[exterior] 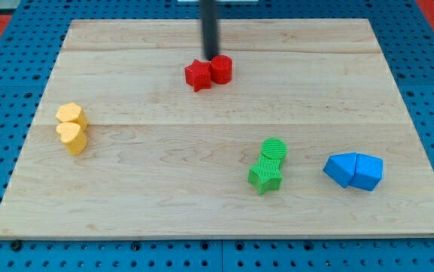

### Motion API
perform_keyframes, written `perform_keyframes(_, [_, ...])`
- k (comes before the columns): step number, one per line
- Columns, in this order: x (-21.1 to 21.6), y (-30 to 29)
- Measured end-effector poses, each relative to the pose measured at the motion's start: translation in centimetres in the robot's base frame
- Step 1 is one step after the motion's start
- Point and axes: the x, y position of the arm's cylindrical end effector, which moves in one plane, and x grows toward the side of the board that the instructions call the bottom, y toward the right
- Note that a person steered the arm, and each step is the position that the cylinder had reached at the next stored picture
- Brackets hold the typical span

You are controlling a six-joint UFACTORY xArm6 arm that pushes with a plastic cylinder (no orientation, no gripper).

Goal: Push the red circle towards center left

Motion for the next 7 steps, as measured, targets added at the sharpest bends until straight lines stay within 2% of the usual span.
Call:
perform_keyframes(1, [7.0, 1.1])
perform_keyframes(2, [-0.9, 0.2])
perform_keyframes(3, [-2.3, -3.2])
perform_keyframes(4, [3.0, -6.3])
perform_keyframes(5, [10.7, 1.4])
perform_keyframes(6, [9.3, 4.9])
perform_keyframes(7, [7.8, -4.7])
